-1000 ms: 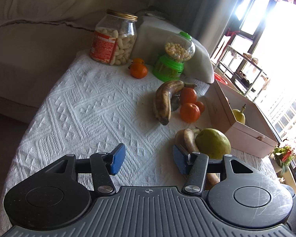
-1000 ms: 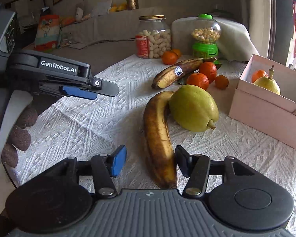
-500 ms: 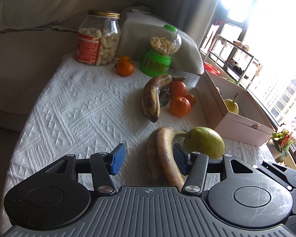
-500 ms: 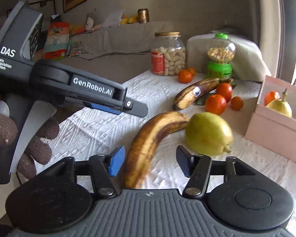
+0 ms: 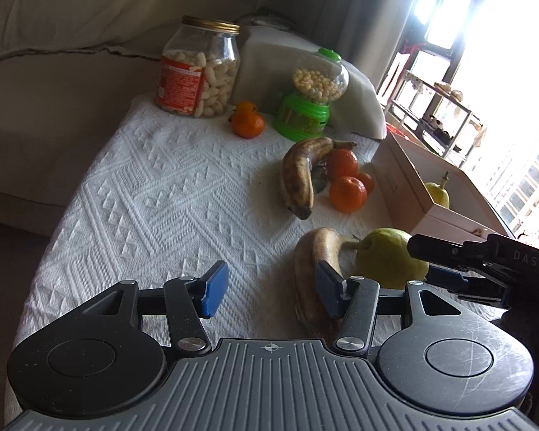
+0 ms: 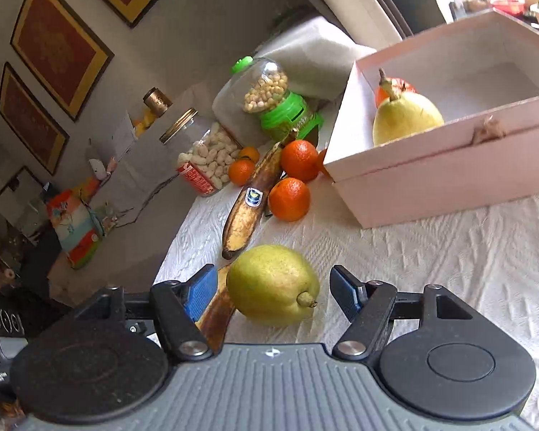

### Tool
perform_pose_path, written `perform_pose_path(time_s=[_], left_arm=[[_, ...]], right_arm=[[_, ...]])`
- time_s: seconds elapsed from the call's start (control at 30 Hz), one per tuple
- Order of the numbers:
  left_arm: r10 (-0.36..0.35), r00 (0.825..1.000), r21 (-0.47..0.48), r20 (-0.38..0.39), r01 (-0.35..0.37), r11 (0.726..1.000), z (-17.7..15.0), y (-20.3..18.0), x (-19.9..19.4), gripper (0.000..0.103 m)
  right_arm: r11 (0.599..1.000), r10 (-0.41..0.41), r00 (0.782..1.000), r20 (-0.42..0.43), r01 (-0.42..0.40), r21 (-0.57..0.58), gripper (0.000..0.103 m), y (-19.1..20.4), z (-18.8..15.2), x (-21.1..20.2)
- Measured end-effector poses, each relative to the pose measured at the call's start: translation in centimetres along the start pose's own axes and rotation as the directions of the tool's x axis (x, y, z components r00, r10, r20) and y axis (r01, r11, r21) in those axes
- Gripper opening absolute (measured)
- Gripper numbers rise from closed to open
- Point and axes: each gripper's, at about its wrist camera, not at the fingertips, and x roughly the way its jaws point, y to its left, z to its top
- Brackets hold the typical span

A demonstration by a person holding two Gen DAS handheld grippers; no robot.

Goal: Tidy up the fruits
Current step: 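Close the right gripper around the green pear, then lift the green pear off the table with the right gripper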

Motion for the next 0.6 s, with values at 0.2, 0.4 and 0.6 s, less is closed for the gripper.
perform_pose_path(time_s=[0.2,0.4,0.6], left_arm=[[-0.013,1.000,-0.032,0.002,0.014,0.999,-0.4,0.8,-0.1,0.058],[-0.052,0.998,0.045,-0.022,0.053,0.998,-0.2,-1.7,0.0,0.058],[0.057,0.996,0.156,-0.075,-0.044,0.987,0.0,-4.8,2.0,0.062]], right_arm=[[0.991,-0.102,0.995,-0.018,0.100,-0.094,0.068,2.4,-1.2,2.9],[0.963,-0.174,0.984,-0.020,0.166,-0.213,0.066,3.7,-1.1,2.2],[0.868,-0.326,0.943,0.060,0.324,-0.377,0.066,3.9,-1.3,-2.2]])
